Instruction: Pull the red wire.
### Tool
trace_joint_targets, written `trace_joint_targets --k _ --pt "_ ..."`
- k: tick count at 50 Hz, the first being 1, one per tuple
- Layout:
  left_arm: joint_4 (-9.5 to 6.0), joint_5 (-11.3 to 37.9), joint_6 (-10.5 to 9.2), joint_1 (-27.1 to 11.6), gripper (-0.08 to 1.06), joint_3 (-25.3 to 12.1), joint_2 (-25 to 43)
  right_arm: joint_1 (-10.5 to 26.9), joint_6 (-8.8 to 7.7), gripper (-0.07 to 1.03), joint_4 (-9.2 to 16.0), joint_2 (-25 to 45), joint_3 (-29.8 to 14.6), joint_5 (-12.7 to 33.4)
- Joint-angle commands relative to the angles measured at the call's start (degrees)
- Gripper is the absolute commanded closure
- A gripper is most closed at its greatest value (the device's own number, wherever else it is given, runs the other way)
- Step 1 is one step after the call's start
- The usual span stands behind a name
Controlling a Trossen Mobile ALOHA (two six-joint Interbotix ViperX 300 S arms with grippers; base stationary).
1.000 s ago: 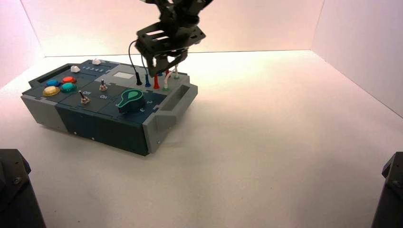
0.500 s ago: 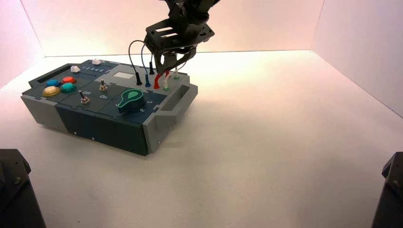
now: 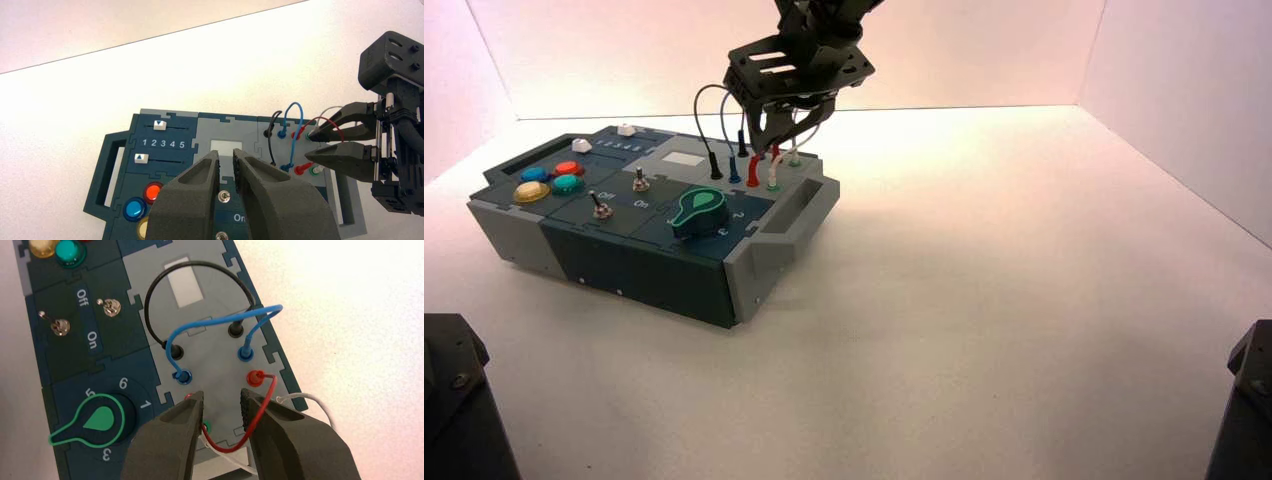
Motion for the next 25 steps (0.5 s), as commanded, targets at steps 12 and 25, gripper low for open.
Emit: trace_joint_targets --k 12,25 --pt "0.09 -0.44 0.0 -0.18 0.8 -0.97 0.0 0.88 0.18 0.55 1.41 -1.32 -1.85 -0.44" --pt "0.09 -0.44 0.0 -0.18 0.8 -1.05 0.0 1.49 0.18 0.55 2.99 -0.79 -1.49 -0.35"
